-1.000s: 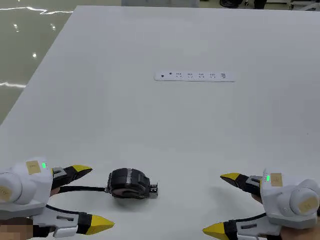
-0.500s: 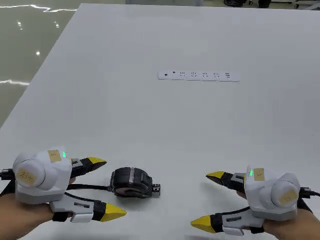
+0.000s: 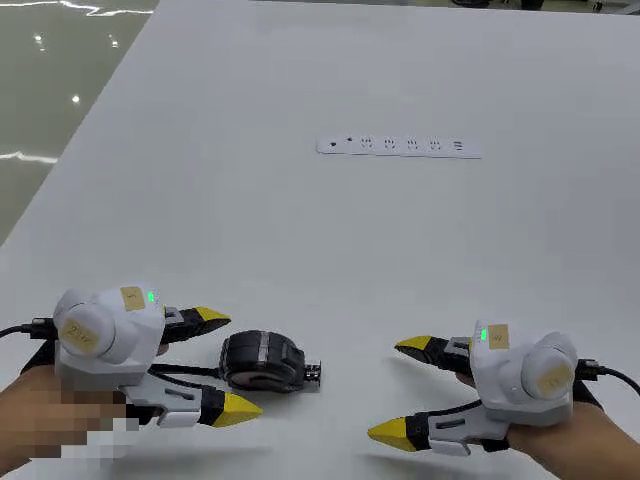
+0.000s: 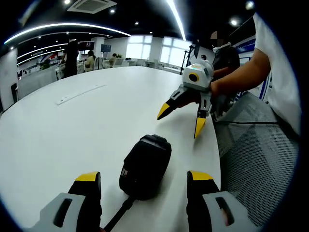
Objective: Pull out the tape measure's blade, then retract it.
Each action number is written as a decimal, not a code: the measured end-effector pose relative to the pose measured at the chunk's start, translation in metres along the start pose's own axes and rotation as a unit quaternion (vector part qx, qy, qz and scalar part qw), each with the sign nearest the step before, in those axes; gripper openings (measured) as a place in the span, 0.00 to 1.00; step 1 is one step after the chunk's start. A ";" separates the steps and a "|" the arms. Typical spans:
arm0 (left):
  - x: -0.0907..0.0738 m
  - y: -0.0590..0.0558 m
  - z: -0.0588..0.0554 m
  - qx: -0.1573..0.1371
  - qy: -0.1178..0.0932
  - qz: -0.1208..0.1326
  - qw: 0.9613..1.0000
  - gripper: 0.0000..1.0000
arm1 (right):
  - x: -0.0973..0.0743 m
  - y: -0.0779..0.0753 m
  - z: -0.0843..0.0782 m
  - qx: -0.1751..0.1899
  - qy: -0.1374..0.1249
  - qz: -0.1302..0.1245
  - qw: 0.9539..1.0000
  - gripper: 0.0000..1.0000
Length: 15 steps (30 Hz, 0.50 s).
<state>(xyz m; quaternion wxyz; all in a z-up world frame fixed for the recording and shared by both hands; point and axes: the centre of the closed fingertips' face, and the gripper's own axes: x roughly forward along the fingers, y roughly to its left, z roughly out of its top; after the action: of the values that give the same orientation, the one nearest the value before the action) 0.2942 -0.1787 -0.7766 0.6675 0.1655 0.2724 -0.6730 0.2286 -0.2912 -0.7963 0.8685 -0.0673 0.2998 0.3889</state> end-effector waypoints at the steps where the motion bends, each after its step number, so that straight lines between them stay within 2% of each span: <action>1: 0.001 0.001 0.000 -0.002 0.000 -0.001 1.000 0.69 | 0.001 -0.001 -0.001 -0.013 0.006 -0.001 1.000 0.65; 7: 0.004 0.000 -0.003 0.003 0.008 -0.007 1.000 0.62 | 0.013 0.002 0.004 -0.008 0.002 0.008 1.000 0.64; 15: 0.006 0.003 -0.007 0.014 0.015 -0.014 1.000 0.53 | 0.020 0.003 0.008 -0.009 0.000 0.015 1.000 0.64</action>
<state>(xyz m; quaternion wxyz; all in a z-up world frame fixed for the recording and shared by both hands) 0.2958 -0.1799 -0.7860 0.6514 0.1810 0.2757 -0.6833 0.2403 -0.2734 -0.8003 0.8619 -0.0707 0.2975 0.4046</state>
